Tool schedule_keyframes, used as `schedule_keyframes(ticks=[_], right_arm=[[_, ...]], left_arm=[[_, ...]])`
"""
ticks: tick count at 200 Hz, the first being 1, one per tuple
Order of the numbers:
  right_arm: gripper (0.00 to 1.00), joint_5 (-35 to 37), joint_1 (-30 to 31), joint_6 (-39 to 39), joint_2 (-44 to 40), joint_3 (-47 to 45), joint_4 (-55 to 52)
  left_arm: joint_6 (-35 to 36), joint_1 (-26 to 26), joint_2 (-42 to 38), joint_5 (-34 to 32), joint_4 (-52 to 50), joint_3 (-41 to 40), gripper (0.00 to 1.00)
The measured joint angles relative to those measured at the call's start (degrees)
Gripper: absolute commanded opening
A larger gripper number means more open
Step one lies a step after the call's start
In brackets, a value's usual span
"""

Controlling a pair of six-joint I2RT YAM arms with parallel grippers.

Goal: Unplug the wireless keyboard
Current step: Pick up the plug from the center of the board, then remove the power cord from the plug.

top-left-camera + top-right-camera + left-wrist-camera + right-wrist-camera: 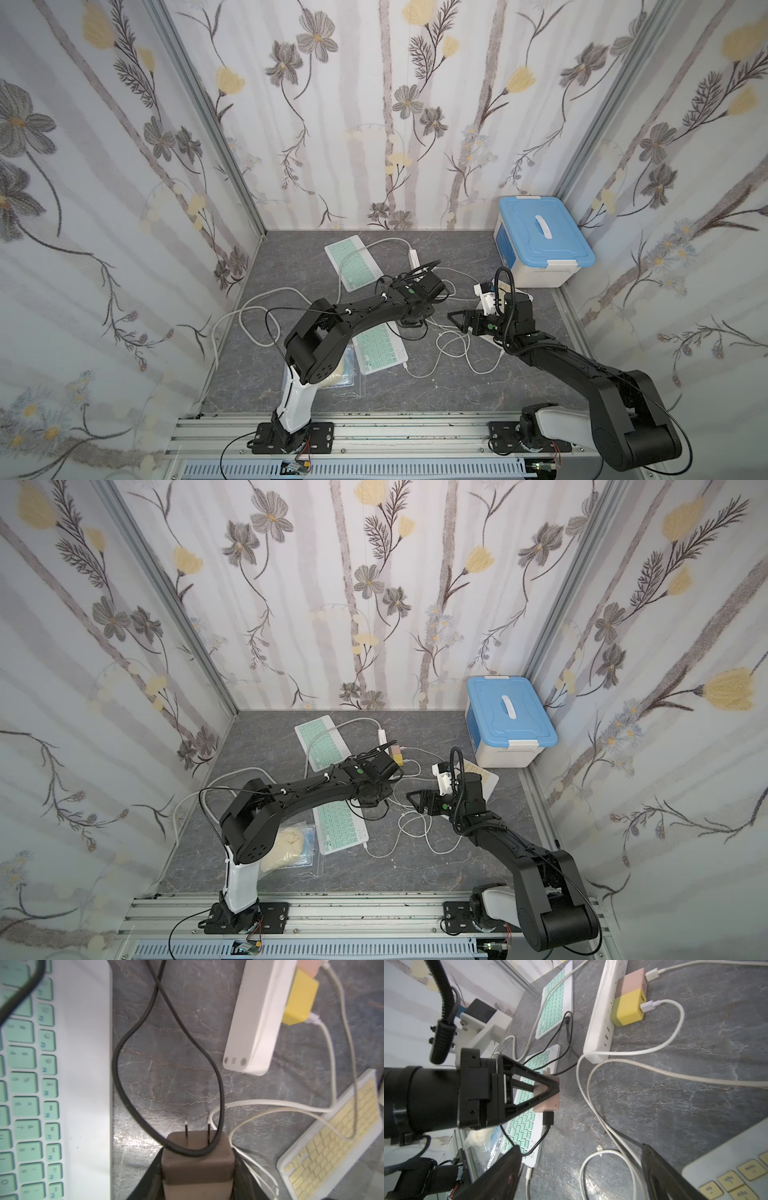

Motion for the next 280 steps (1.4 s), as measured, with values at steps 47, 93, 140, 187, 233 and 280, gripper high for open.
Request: schedule_keyframes(ticks=[47,93,140,187,233,280], right_arm=[[0.83,-10.62,-0.04,10.1,-1.31,-0.5,11.34],[0.82,-15.41,-0.04,20.26,-2.82,1.31,21.81],[0.75,-16.04,0.46,31.63,-2.25,3.67,31.82],[0.73,-14.03,4.09,38.75,0.98,8.46,36.92],[0.53,-11.72,8.04,42.32,6.4,12.24,40.5],[0.45,-10.99,8.48,44.5,8.92,13.84,43.67]], left_arm=[[6.1,2.95,-5.97,4.42,6.82,-1.05,0.0],[14.36,8.07,-11.67,15.43,15.5,-2.54,0.0],[21.46,12.24,-18.93,24.81,22.71,-6.05,0.0],[23.37,14.05,-21.97,32.5,30.16,-8.28,0.0],[23.5,14.16,-22.25,36.02,32.76,-8.07,0.0],[23.85,14.32,-23.1,36.79,33.16,-8.02,0.0]])
